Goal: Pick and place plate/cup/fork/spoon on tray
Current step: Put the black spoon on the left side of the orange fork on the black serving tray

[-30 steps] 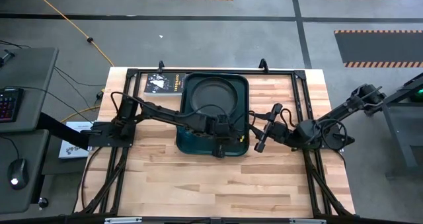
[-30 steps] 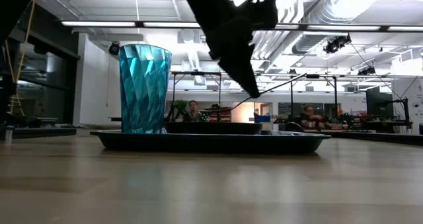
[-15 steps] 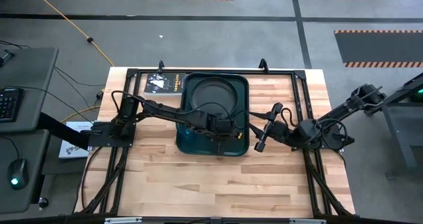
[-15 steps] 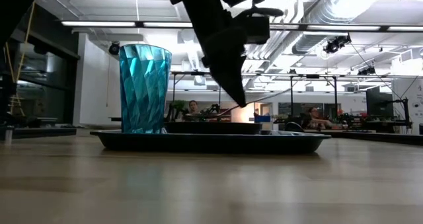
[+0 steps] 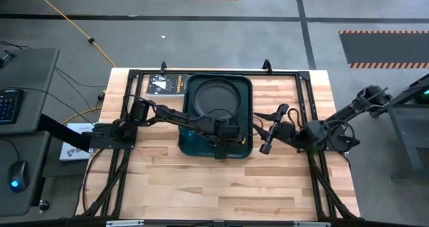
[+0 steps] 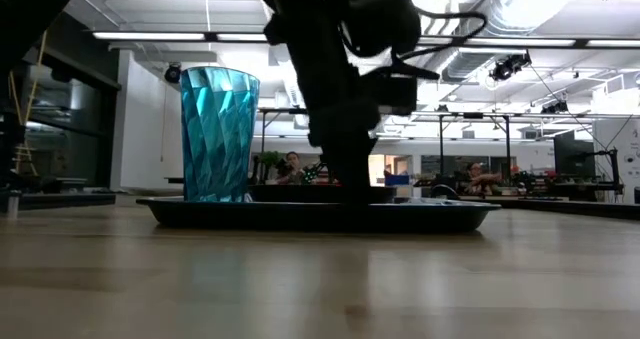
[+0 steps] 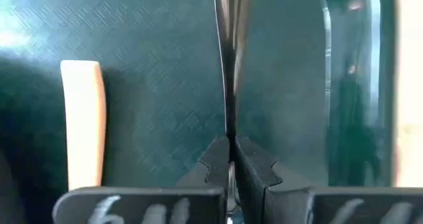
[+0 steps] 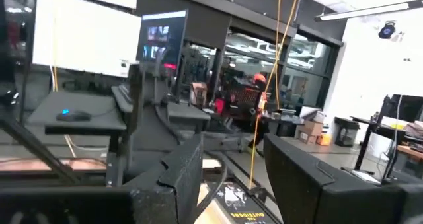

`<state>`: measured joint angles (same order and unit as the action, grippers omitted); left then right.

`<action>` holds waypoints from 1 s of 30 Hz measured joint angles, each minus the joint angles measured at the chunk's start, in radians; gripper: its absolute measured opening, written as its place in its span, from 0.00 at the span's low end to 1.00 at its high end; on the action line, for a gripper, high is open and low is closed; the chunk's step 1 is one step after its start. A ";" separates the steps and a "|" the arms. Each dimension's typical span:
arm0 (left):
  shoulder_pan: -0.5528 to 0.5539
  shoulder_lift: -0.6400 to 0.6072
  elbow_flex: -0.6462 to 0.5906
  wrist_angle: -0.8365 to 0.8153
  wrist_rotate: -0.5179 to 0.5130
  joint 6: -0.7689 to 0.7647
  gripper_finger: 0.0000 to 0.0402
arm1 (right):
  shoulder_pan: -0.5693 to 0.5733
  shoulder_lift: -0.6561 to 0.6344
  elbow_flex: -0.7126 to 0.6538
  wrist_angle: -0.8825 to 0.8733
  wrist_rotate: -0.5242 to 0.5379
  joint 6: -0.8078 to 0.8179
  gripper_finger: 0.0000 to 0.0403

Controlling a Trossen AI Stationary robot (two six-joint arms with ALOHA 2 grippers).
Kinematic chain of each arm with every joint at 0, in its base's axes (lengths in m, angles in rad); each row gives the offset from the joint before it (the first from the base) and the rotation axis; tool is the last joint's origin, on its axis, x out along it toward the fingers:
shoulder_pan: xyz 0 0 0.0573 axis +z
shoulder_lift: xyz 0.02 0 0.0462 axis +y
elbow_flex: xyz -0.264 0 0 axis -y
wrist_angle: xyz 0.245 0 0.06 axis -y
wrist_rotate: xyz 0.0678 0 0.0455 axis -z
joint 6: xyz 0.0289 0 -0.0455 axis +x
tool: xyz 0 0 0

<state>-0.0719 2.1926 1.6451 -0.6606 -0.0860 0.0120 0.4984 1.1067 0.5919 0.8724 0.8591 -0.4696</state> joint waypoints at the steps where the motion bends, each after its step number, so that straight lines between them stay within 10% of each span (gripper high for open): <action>1: 0.000 0.001 0.000 0.003 0.000 0.000 0.01 | 0.000 0.001 0.000 -0.002 -0.003 0.000 0.38; 30: 0.019 -0.009 0.003 -0.166 -0.047 -0.053 0.02 | -0.001 0.005 -0.003 -0.015 0.002 -0.002 0.38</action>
<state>-0.0528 2.1834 1.6482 -0.8263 -0.1329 -0.0414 0.4976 1.1118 0.5888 0.8574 0.8608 -0.4717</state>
